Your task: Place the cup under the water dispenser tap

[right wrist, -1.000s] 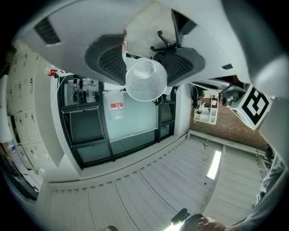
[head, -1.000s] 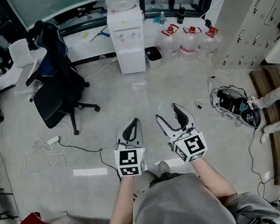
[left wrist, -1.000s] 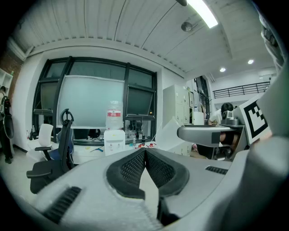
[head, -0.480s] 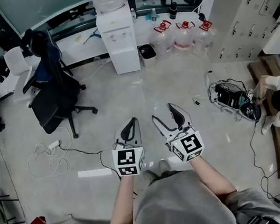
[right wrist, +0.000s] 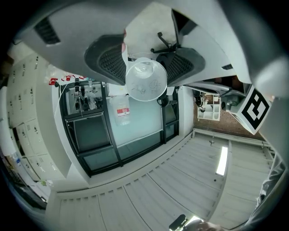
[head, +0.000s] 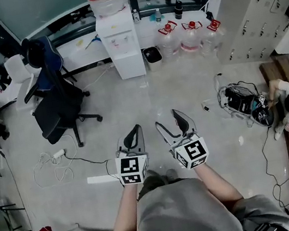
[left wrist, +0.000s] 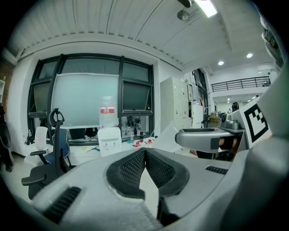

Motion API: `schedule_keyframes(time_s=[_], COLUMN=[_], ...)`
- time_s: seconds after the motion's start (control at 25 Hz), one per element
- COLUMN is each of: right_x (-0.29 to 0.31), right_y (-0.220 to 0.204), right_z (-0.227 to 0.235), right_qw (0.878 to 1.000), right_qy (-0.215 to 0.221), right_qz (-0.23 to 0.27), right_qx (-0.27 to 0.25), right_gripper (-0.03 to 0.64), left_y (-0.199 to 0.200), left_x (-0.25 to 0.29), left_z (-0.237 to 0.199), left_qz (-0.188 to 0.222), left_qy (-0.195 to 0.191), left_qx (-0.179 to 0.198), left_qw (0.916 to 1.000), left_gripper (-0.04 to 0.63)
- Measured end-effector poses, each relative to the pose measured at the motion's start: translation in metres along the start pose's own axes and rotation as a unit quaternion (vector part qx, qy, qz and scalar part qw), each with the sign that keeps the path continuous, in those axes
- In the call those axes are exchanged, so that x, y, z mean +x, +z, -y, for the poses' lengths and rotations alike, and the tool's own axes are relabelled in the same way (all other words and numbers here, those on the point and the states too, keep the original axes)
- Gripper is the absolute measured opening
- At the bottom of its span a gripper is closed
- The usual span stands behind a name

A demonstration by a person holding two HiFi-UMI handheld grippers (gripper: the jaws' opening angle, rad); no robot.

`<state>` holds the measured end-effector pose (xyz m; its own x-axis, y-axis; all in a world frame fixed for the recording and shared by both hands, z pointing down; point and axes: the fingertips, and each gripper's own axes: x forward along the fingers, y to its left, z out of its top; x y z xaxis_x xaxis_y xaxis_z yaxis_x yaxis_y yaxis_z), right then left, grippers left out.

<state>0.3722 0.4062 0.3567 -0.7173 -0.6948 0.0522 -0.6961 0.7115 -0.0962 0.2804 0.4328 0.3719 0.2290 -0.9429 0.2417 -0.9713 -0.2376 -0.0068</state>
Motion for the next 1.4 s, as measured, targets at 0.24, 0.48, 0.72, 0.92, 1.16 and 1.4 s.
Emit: schedule_keyframes(time_s=[0.24, 0.48, 0.72, 0.92, 1.16, 1.4], right_x=[0.042, 0.103, 0.16, 0.202, 0.24, 0.278], right_y=[-0.007, -0.007, -0.001, -0.002, -0.002, -0.012], right_z=[0.012, 0.024, 0.025, 0.021, 0.018, 0.016], right_qw=[1.0, 0.999, 0.998, 0.998, 0.997, 0.995], right_qy=[-0.008, -0.033, -0.052, -0.062, -0.074, -0.092], right_qz=[-0.001, -0.003, -0.013, -0.018, -0.025, -0.035], right_qx=[0.005, 0.01, 0.01, 0.012, 0.011, 0.015], right_gripper=[0.284, 0.284, 0.284, 0.284, 0.285, 0.284], left_y=[0.0, 0.006, 0.019, 0.021, 0.016, 0.01], left_x=[0.033, 0.079, 0.115, 0.135, 0.153, 0.165], left_z=[-0.036, -0.085, -0.139, -0.18, -0.212, -0.251], left_qz=[-0.002, -0.002, -0.007, -0.01, -0.015, -0.019], left_qy=[0.0, -0.025, -0.044, -0.051, -0.067, -0.074], left_qx=[0.003, 0.004, 0.002, -0.005, -0.012, -0.017], left_qw=[1.0, 0.9997, 0.999, 0.9986, 0.9975, 0.9969], left_gripper=[0.01, 0.009, 0.009, 0.011, 0.01, 0.01])
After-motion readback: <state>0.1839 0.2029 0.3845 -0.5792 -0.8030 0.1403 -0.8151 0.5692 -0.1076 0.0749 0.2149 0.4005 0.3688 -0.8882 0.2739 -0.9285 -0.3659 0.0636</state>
